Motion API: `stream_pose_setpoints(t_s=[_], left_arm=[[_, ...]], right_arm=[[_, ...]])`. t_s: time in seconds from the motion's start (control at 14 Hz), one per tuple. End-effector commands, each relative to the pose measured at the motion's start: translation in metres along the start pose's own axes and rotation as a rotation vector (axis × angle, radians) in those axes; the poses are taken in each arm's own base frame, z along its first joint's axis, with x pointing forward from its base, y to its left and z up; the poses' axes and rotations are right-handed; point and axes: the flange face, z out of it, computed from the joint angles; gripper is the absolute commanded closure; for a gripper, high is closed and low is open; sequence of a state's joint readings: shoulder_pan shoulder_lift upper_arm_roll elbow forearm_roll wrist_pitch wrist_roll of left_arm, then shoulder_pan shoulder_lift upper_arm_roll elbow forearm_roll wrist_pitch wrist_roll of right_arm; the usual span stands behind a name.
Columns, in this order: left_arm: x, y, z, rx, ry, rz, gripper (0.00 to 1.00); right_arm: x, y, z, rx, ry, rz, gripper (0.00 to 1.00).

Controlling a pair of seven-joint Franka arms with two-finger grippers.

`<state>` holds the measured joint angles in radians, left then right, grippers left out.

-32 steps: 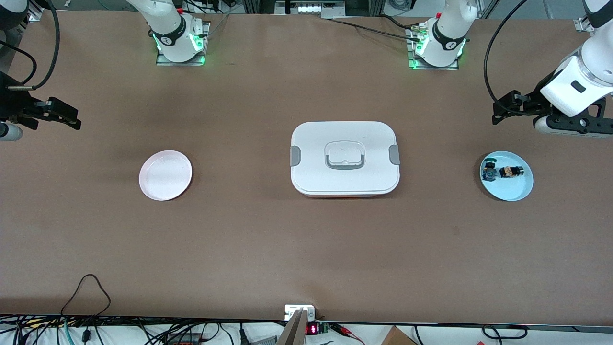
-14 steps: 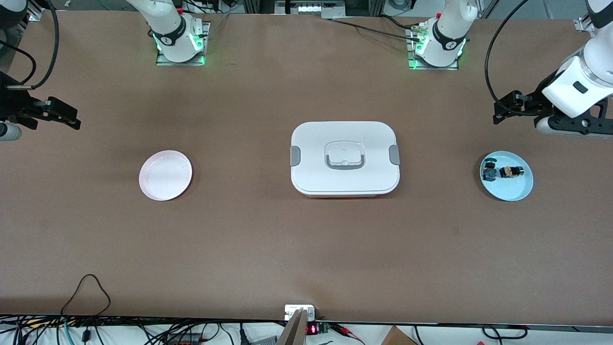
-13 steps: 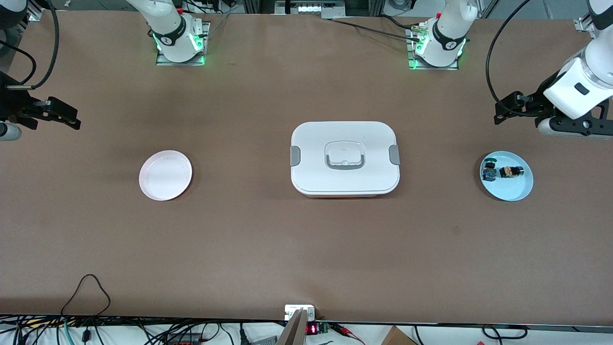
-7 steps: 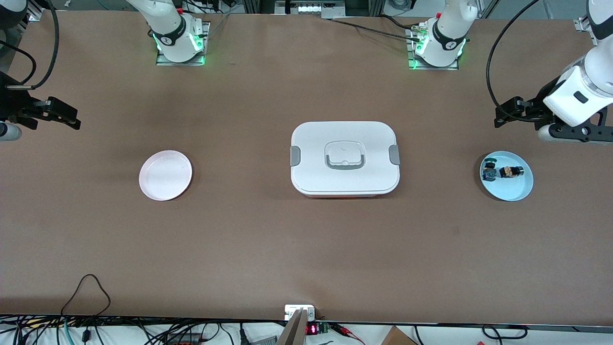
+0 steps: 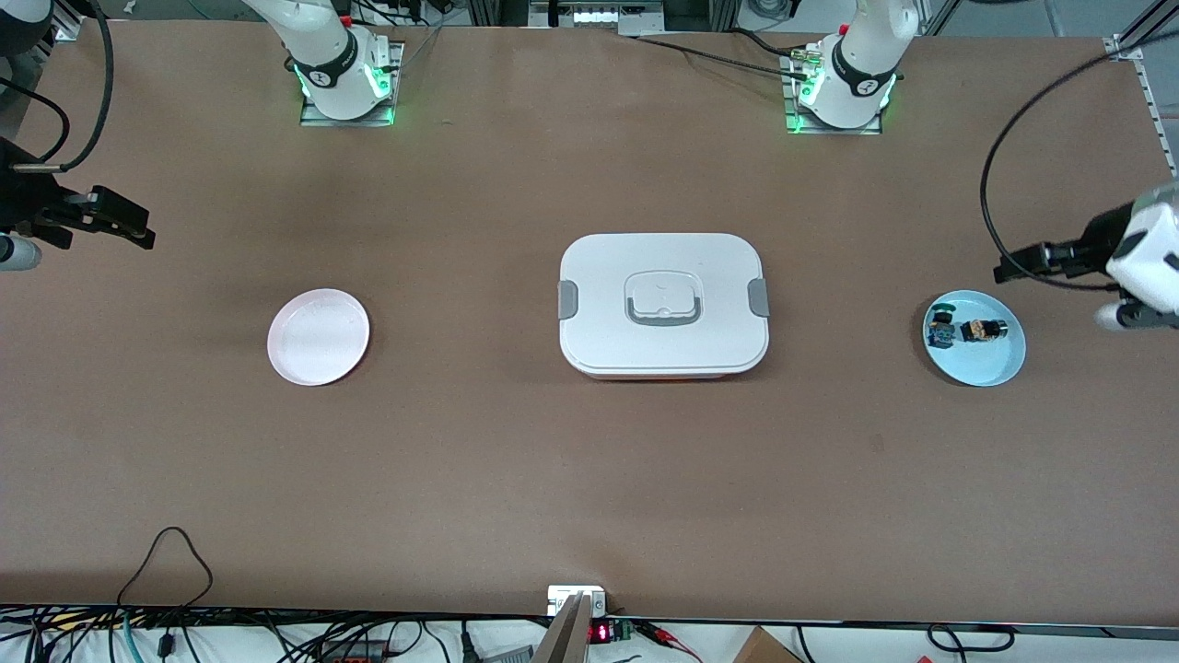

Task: Transfer orange switch to right arm and place
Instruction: 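Lower the left gripper over the orange switch on the blue plate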

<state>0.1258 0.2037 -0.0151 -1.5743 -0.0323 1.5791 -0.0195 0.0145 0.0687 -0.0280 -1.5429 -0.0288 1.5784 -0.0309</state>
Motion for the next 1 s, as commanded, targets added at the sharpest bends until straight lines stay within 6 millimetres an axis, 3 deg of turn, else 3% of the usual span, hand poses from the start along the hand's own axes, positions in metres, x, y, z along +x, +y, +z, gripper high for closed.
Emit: stream_pose_setpoints(t_s=[0.0, 0.14, 0.36, 0.43, 0.57, 0.71, 0.93], left_arm=[[0.030, -0.045, 0.036, 0.048, -0.071, -0.048, 0.00], [0.041, -0.069, 0.063, 0.123, -0.116, -0.044, 0.00], [0.046, -0.077, 0.097, 0.170, -0.098, -0.020, 0.00], [0.046, -0.089, 0.113, 0.162, -0.087, -0.002, 0.00], [0.047, -0.095, 0.149, 0.157, -0.036, 0.024, 0.00], [0.042, -0.108, 0.183, 0.147, 0.031, 0.018, 0.00], [0.032, -0.110, 0.227, 0.138, 0.139, 0.033, 0.00]], right_arm=[[-0.002, 0.001, -0.007, 0.014, 0.006, 0.010, 0.00], [-0.001, 0.001, -0.007, 0.015, 0.009, 0.010, 0.00], [-0.001, 0.000, -0.005, 0.015, 0.007, 0.010, 0.00], [-0.001, 0.000, -0.005, 0.015, 0.007, 0.010, 0.00], [-0.001, 0.000, -0.005, 0.015, 0.007, 0.010, 0.00], [0.000, 0.000, -0.004, 0.015, 0.006, 0.010, 0.00], [0.001, 0.000, -0.003, 0.015, 0.003, 0.010, 0.00]])
